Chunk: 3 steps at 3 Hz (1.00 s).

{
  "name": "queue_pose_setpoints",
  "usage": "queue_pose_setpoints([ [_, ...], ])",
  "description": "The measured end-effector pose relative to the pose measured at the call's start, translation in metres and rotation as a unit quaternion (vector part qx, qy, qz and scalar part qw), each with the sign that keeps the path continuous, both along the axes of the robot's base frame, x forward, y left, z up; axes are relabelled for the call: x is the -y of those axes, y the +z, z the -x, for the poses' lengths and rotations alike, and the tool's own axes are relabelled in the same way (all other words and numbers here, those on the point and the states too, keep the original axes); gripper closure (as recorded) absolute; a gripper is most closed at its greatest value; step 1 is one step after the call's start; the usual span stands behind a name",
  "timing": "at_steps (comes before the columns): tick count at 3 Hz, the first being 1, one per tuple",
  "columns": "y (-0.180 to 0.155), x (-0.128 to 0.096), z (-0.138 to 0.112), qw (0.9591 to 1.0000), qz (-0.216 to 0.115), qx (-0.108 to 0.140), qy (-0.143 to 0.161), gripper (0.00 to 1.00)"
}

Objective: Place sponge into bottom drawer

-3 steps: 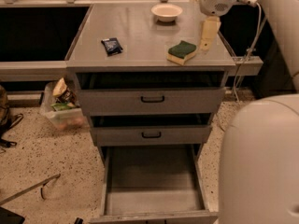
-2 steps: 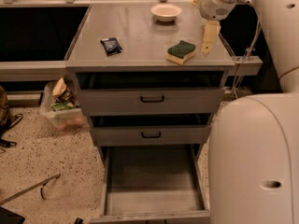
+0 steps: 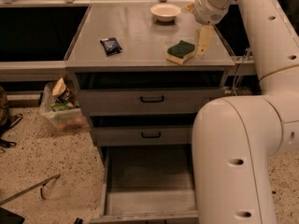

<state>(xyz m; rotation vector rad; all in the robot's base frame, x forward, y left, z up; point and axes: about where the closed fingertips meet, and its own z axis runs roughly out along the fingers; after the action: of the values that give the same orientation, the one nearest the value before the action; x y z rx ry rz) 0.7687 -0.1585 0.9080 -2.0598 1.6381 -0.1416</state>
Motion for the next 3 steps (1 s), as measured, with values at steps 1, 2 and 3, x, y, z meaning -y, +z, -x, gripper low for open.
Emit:
queue_pose_setpoints([
  [1, -0.015, -0.009, -0.008, 0.9999, 0.013, -0.008, 0.007, 0.0],
  [2, -0.03, -0.02, -0.017, 0.9994, 0.024, -0.013, 0.02, 0.0],
  [3, -0.042, -0.028, -0.02, 0.9988, 0.031, -0.021, 0.031, 0.0],
])
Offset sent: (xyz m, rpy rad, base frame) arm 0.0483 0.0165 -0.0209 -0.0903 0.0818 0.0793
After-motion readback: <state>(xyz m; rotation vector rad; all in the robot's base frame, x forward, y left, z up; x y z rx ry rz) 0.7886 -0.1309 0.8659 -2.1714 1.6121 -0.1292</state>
